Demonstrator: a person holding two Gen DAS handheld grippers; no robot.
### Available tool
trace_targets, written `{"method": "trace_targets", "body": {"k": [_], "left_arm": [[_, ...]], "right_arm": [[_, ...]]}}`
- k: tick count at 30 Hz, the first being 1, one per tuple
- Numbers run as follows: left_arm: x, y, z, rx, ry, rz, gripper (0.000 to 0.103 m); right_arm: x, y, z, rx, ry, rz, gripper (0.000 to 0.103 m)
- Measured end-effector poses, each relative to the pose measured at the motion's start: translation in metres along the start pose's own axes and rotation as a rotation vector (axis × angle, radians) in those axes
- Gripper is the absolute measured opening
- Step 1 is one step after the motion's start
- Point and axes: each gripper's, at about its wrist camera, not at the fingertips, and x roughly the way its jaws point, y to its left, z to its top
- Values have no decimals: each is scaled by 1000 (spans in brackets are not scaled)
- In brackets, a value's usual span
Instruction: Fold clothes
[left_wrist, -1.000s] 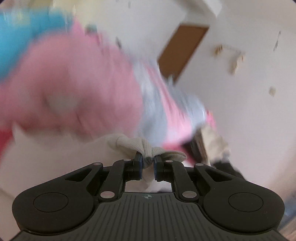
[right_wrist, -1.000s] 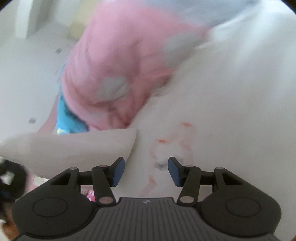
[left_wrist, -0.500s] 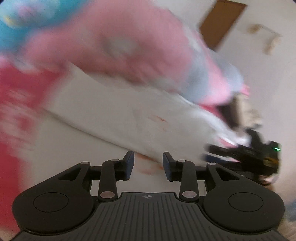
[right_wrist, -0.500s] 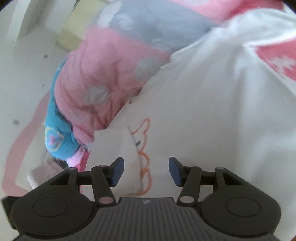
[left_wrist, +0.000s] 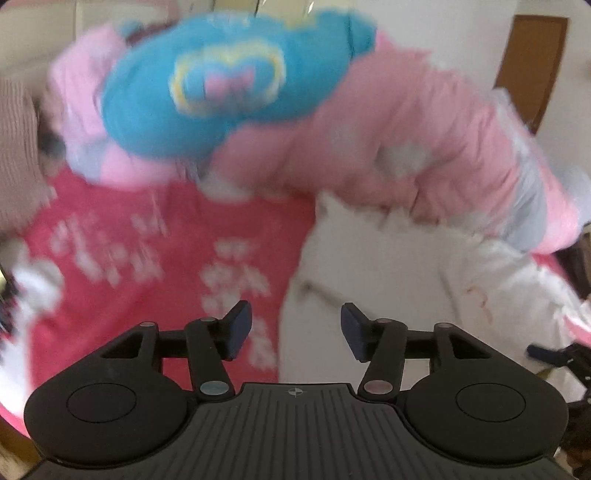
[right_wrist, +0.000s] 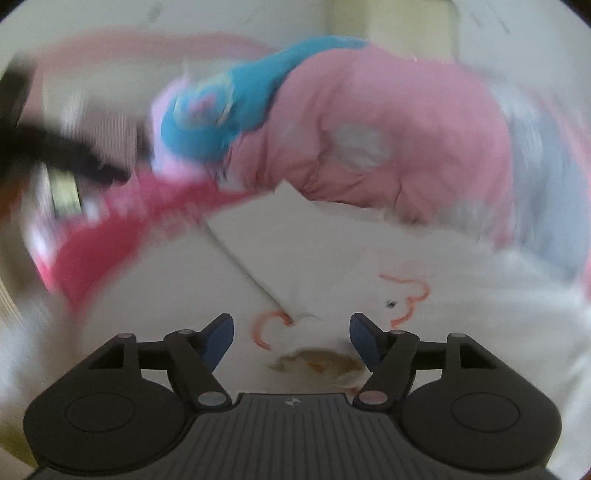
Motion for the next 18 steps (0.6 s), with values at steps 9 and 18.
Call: {"method": "trace_targets", "body": {"k": [9, 18], "left_arm": [[51, -13, -34, -13, 36, -30, 53], [74, -23, -38, 62, 15, -10, 53]], "right_arm": [[-13, -97, -7, 555, -71, 140, 16], [20, -189, -103, 1441, -35, 323, 15]]}}
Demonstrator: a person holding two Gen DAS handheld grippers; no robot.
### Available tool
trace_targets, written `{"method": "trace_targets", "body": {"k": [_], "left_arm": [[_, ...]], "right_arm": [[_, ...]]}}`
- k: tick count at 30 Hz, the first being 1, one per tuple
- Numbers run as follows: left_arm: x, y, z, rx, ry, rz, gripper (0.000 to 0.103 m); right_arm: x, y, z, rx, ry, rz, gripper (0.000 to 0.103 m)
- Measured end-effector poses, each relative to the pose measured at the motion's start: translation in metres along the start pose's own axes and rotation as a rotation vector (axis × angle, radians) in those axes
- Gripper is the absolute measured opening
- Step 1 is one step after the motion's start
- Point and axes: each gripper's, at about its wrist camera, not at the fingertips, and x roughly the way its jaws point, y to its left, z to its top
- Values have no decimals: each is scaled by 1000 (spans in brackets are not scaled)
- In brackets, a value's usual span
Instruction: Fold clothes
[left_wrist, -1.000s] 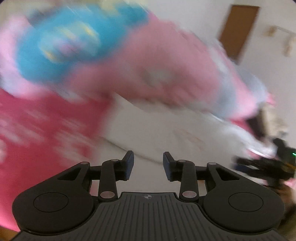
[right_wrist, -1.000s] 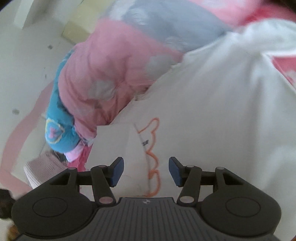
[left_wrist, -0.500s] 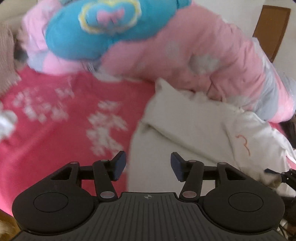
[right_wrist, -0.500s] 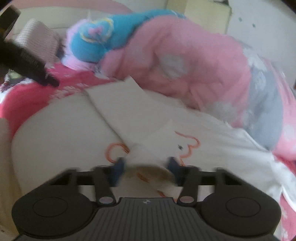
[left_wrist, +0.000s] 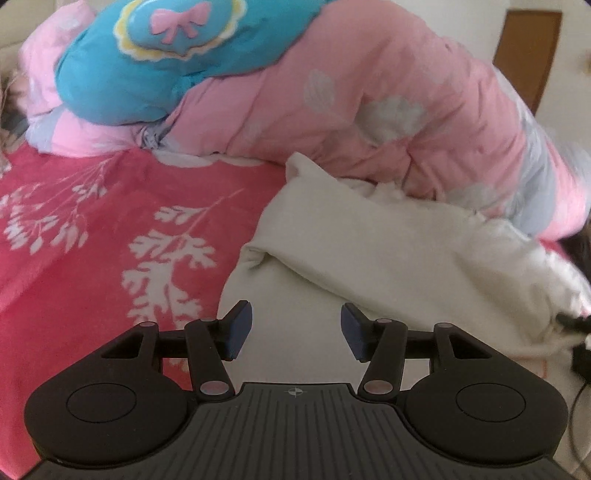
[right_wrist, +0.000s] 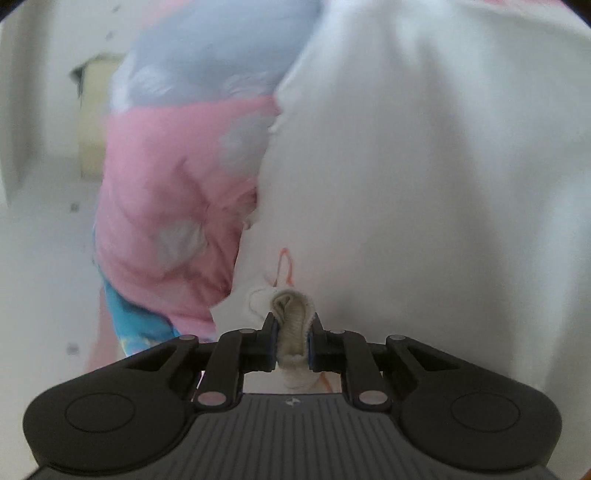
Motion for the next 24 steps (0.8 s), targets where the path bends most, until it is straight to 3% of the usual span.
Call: {"method": "trace_targets", "body": {"k": [1, 3, 9, 12, 16, 21, 24], "left_arm": [[2, -3, 1, 22, -1, 11, 53], [7, -9, 3, 71, -7, 45, 53], [26, -21, 7, 201, -47, 197, 53], [35, -19, 7, 208, -31, 201, 53], [39, -20, 6, 224, -32, 204, 54], [32, -20, 3, 207, -25, 196, 54], [21, -12, -1, 151, -10, 154, 54]], "right_arm": [[0, -10, 3, 60, 0, 6, 14], [0, 0, 6, 52, -1, 44, 13], [-28, 61, 18, -33, -33, 235, 11], [-57, 72, 24, -77, -104, 256, 11], [-71, 58, 34, -44, -129, 171, 11], [-77, 69, 32, -93, -128, 160, 11], [-82, 66, 29, -156, -167, 39, 12]]}}
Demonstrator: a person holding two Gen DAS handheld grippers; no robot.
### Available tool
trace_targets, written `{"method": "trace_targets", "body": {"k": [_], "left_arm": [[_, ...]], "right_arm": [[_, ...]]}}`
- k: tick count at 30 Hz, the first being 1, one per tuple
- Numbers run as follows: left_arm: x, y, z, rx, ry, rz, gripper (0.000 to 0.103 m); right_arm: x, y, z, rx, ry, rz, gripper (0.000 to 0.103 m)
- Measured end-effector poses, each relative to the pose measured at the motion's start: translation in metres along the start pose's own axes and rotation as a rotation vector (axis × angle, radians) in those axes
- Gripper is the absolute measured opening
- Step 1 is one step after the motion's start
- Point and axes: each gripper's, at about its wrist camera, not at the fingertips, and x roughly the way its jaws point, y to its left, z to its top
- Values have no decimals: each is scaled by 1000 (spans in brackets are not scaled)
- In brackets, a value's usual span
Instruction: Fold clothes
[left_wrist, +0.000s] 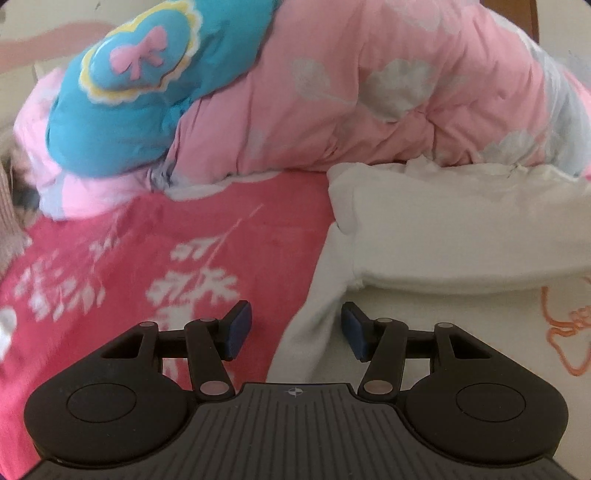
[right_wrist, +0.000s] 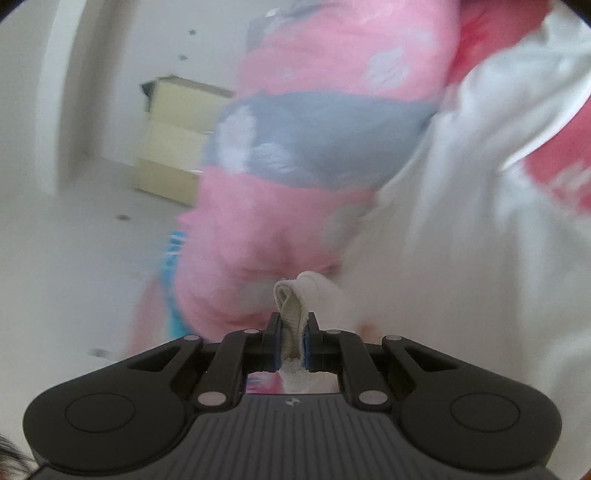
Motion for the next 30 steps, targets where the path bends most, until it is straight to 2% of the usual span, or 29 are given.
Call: {"method": "trace_targets", "body": {"k": [3, 5, 7, 9, 11, 14, 16, 19, 22, 25, 30], "left_arm": [[-16, 14, -6, -79, 10, -87, 54], [-25, 24, -9, -141, 4, -160, 54], [-33, 36, -9, -215, -7, -235, 54], [-29, 44, -4, -284, -23, -275, 54], [-20, 47, 5, -314, -47, -282, 54], [3, 42, 19, -314, -78, -290, 54], [19, 38, 25, -316, -81, -321, 53], [37, 35, 25, -312, -85, -355, 52], [44, 37, 22, -319, -86, -379, 52], [47, 41, 18, -337, -83, -399, 52], [52, 47, 12, -368, -77, -431, 52]], "right_arm": [[-7, -13, -2, -44, -7, -305, 15], [-14, -10, -3, -147, -62, -531, 16], [-15, 8, -5, -281, -115, -626, 19], [-5, 31, -9, -388, -117, -594, 26], [34, 61, -19, -510, -42, -515, 35], [93, 105, -33, -689, 74, -391, 37], [146, 129, -49, -779, 198, -281, 37], [228, 150, -68, -801, 361, -196, 37], [301, 162, -78, -802, 471, -161, 36], [364, 163, -84, -804, 558, -197, 37], [419, 161, -91, -917, 626, -259, 37]]}}
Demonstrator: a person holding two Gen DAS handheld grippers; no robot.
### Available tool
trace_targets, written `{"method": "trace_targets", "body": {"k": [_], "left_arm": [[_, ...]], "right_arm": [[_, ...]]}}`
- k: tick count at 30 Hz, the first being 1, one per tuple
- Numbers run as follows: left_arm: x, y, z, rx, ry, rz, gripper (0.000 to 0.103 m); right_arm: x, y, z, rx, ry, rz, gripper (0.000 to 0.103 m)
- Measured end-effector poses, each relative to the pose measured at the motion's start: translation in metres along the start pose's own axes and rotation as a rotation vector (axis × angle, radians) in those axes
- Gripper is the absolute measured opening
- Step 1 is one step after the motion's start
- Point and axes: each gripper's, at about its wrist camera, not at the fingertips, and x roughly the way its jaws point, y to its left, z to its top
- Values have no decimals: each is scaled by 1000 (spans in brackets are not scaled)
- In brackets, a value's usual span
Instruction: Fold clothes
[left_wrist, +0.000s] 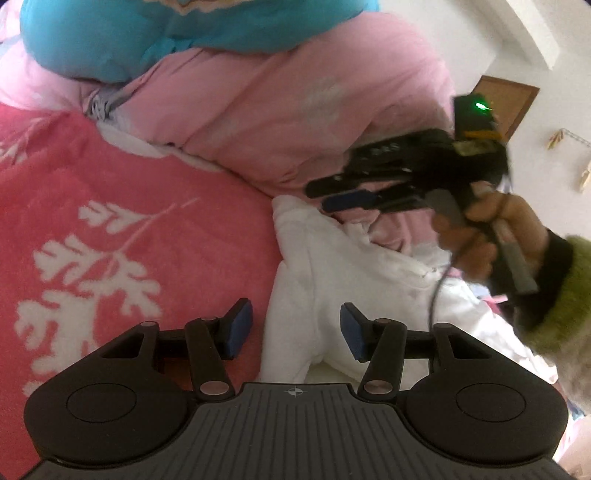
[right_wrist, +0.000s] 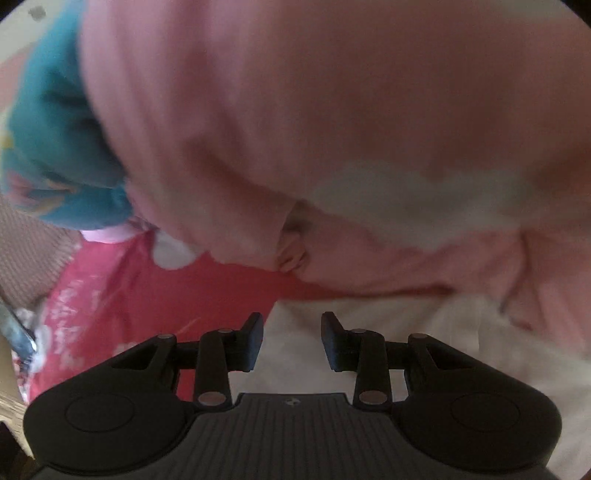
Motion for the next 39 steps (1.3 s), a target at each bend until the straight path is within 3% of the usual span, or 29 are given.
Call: {"method": "trace_targets", "body": {"k": [5, 6, 7, 8, 12, 15, 17, 20, 26, 28, 30, 36, 39], "left_arm": [[1, 9, -3, -33, 5, -30, 52], [1, 10, -3, -36, 4, -31, 52], [0, 10, -3, -38, 4, -31, 52], [0, 10, -3, -39, 3, -31, 52], [-1, 10, -3, -43, -2, -28, 52], [-4, 9, -2, -38, -22, -15, 52], [-8, 6, -3, -27, -48, -1, 52], [-14, 5, -2, -14, -87, 12, 52], [-15, -1, -1, 23, -109, 47, 38], [-14, -3, -2, 34, -102, 68, 23], [-13, -1, -3, 26, -90, 92, 16], [-11, 8, -3, -20, -55, 127, 12], [-11, 8, -4, -23, -50, 130, 11]], "right_arm": [[33, -7, 13, -10, 112, 38, 33], [34, -6, 12, -15, 123, 46, 26], [35, -5, 12, -20, 133, 54, 11], [29, -4, 10, -22, 102, 62, 7], [-2, 0, 0, -33, -68, 108, 6], [-23, -5, -9, -2, -227, 196, 6], [-23, -12, -9, 50, -255, 220, 6], [-14, -18, -10, 89, -273, 243, 6], [-2, -19, -9, 105, -274, 265, 6], [1, -19, -8, 110, -274, 273, 6], [6, -19, -7, 103, -268, 280, 6], [20, -19, -4, 46, -242, 276, 6], [27, -16, -1, -41, -205, 239, 6]]}}
